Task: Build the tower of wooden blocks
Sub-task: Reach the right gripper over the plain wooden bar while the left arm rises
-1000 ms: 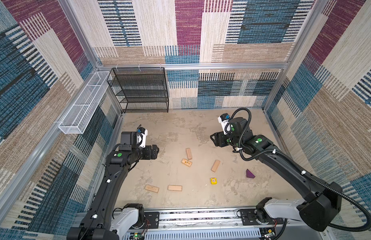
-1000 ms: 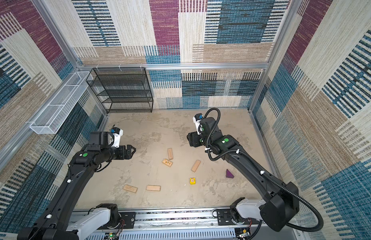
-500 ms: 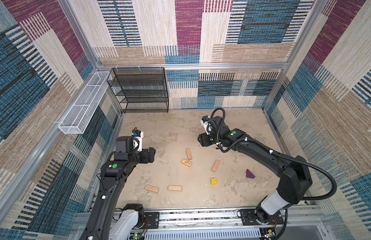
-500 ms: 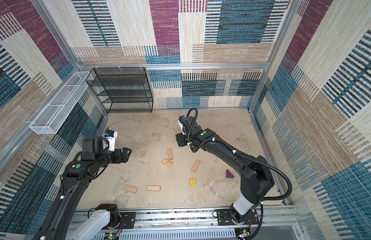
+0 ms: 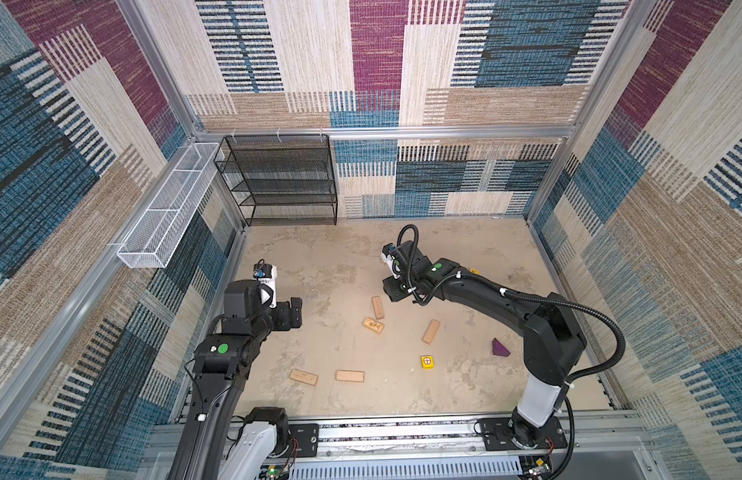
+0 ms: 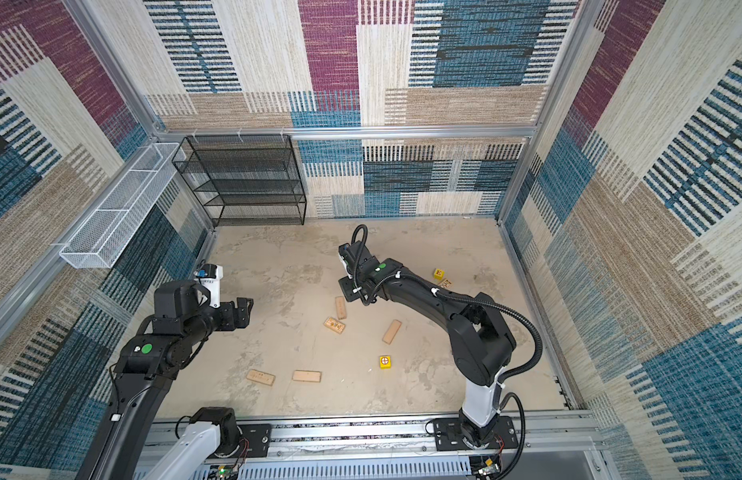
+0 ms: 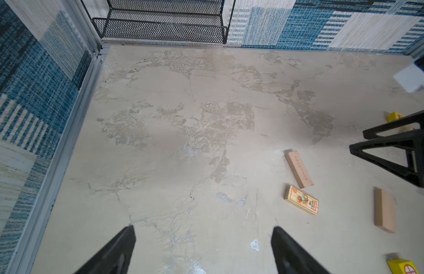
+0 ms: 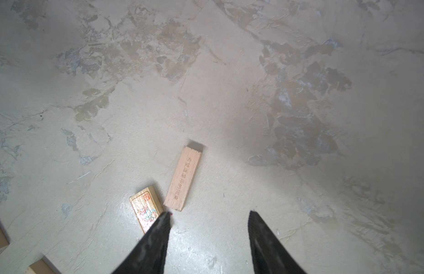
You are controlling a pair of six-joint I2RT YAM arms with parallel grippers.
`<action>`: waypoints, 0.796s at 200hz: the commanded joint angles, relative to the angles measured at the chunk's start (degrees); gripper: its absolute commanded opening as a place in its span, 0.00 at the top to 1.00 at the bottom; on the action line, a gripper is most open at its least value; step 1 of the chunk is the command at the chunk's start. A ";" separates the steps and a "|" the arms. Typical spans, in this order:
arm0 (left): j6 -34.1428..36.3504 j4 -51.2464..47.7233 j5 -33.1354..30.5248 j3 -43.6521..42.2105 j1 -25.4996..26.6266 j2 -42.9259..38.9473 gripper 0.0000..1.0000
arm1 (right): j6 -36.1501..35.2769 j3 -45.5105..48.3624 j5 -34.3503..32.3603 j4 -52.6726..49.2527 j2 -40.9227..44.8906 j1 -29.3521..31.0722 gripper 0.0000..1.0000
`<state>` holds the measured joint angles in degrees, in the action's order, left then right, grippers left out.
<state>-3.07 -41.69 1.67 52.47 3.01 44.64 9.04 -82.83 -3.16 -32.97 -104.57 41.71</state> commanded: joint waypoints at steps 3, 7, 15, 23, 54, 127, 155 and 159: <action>-0.10 1.74 -0.41 -0.65 -0.02 -0.74 0.05 | 1.41 -1.87 -1.30 -0.88 -2.07 1.05 0.43; -0.09 1.79 -0.36 -0.70 -0.01 -0.78 0.05 | 1.49 -2.48 -1.51 -1.23 -2.63 1.36 0.43; -0.01 1.79 -0.27 -0.79 0.04 -0.62 0.05 | 1.47 -3.22 -1.82 -1.54 -3.35 1.76 0.43; 0.07 1.79 -0.19 -0.78 -0.02 -0.30 0.04 | 1.53 -4.00 -2.15 -1.76 -4.19 2.25 0.43; 0.56 1.36 0.65 -0.63 0.01 1.32 0.04 | 2.34 -6.75 -2.36 -2.52 -7.34 3.70 0.45; -0.62 -1.24 -5.48 0.52 -0.01 6.94 0.04 | 5.11 -7.10 -3.52 -2.27 -11.60 4.76 0.45; -0.72 -1.11 -4.21 0.66 -0.02 7.26 0.04 | 5.36 -6.54 -4.05 -2.10 -11.67 4.95 0.40; -0.76 -1.03 -4.15 0.62 -0.02 7.37 0.04 | 5.39 -6.35 -3.97 -2.05 -11.64 5.01 0.39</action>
<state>-3.22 -42.17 -2.63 52.66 3.03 51.75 13.21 -89.82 -6.07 -35.73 -116.07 46.48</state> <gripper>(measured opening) 0.963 0.592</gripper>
